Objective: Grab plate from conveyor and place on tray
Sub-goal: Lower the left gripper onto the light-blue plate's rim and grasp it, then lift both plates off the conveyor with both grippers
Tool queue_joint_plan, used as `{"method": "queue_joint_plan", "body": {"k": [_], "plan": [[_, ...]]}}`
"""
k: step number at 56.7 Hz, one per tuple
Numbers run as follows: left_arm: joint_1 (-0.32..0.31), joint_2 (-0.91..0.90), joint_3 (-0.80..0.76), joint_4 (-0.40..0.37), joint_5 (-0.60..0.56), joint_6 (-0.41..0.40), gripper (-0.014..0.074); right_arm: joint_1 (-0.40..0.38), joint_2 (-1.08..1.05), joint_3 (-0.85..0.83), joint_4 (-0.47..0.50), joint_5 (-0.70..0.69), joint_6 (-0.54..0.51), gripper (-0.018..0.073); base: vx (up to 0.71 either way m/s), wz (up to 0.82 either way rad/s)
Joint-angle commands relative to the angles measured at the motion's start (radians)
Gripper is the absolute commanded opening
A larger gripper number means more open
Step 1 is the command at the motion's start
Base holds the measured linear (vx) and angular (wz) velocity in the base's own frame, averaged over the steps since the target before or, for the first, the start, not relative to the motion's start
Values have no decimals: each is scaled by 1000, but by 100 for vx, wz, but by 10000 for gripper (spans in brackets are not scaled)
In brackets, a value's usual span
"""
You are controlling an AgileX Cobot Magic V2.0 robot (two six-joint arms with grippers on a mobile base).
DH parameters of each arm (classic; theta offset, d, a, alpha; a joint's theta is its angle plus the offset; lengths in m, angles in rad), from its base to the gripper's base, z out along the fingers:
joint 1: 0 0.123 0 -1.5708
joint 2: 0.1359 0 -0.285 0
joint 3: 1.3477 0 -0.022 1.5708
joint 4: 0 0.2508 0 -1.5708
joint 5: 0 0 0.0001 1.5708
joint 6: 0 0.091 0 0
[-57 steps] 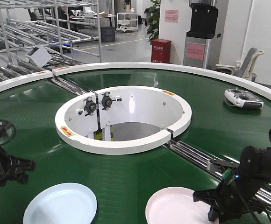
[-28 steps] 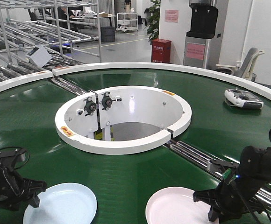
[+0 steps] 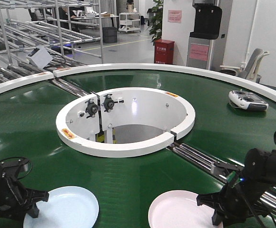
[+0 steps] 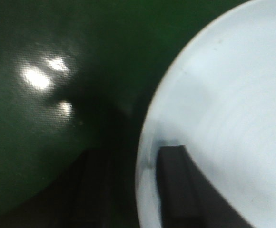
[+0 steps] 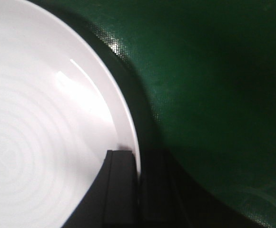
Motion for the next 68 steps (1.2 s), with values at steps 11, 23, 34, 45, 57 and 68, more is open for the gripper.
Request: {"method": "queue_joint_plan", "body": {"k": [11,23,34,45,57,68], "plan": [[2,-24,-31,-26,-22,20,127,-5,-43,-17,-39,39,-22,-9,0,0],[2,-30,-31,-29,-17,55,-8,-5,-43,-17,-39,33,-22,-9,0,0],[2,-104,-31,-60,-40,69,-7,-5,-55,-17,-38,33,-22,-9,0,0],[2,-230,-31,-136,-45,114,-6,-5,-142,-17,-35,32,-27,-9,0,0],[2,-380,-31,-166,-3,115,-6,-5,-293,-15,-34,38,-32,-9,0,0],[2,-518,-24,-166,52,114,-6,-5,-444,-15,-2,64,-56,-9,0,0]]}}
